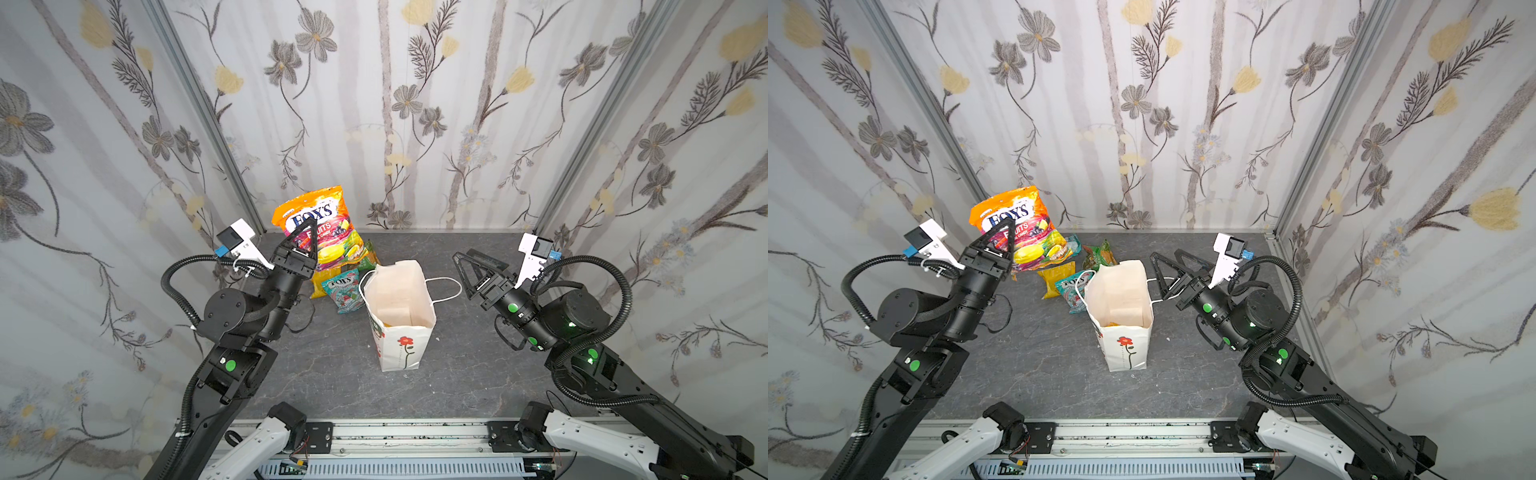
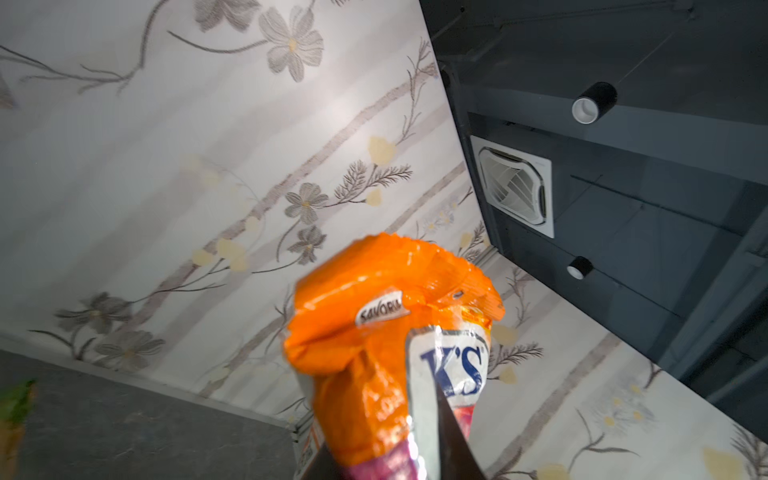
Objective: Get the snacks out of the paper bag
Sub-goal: 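Carry the Fox's Fruits packet away with the left gripper while the right withdraws, then lower the Fox's Fruits packet beside the other packets and open the left gripper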
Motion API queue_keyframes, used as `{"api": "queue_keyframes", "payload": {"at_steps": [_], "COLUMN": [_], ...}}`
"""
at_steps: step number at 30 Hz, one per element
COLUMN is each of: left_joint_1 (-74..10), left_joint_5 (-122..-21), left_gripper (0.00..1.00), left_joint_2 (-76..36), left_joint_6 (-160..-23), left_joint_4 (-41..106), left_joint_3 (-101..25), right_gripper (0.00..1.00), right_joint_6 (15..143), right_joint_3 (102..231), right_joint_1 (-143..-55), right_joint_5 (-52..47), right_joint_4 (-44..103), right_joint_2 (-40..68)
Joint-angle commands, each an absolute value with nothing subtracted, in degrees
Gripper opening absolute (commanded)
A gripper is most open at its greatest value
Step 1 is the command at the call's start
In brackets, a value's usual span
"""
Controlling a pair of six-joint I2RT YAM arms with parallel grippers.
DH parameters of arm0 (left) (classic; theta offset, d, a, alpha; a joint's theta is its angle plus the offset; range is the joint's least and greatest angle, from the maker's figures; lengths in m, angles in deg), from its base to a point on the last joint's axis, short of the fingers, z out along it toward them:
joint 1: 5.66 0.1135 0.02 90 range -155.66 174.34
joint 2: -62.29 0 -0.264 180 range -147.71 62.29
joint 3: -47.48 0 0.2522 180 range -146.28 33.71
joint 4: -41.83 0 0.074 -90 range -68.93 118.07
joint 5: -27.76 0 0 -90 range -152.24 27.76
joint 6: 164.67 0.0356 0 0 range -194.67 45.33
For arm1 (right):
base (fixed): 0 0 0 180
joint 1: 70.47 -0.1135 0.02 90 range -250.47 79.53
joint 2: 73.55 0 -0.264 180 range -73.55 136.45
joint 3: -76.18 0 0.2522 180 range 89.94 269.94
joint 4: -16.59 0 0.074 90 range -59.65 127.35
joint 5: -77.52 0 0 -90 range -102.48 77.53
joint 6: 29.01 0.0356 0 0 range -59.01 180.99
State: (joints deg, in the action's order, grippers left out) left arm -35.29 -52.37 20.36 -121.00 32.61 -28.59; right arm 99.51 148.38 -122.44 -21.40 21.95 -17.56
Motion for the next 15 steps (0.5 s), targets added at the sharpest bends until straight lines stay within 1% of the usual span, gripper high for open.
{"api": "queue_keyframes", "payload": {"at_steps": [1,7,12,15], "left_joint_1": [-35.2,-34.7,-33.8,-31.9], "left_joint_5": [-39.1,-31.7,-29.8,-30.7], "left_gripper": [0.21,0.22,0.22,0.22], "left_joint_2": [23.9,28.8,29.9,29.8], "left_joint_6": [-112.5,-110.6,-111.1,-113.3], "left_joint_4": [26.1,22.6,20.6,19.9], "left_joint_3": [-25.4,-18.5,-13.1,-9.4], "right_gripper": [0.99,0.99,0.99,0.99], "right_joint_6": [99.9,101.6,103.1,104.3], "right_joint_3": [146.3,142.6,140.5,139.5], "right_joint_1": [-122.2,-122.1,-122.1,-122.1], "right_joint_5": [-23.1,-23.9,-24.2,-24.2], "right_joint_4": [20.1,20.1,20.2,20.2], "right_joint_2": [-18.4,-19.8,-20.5,-20.5]}}
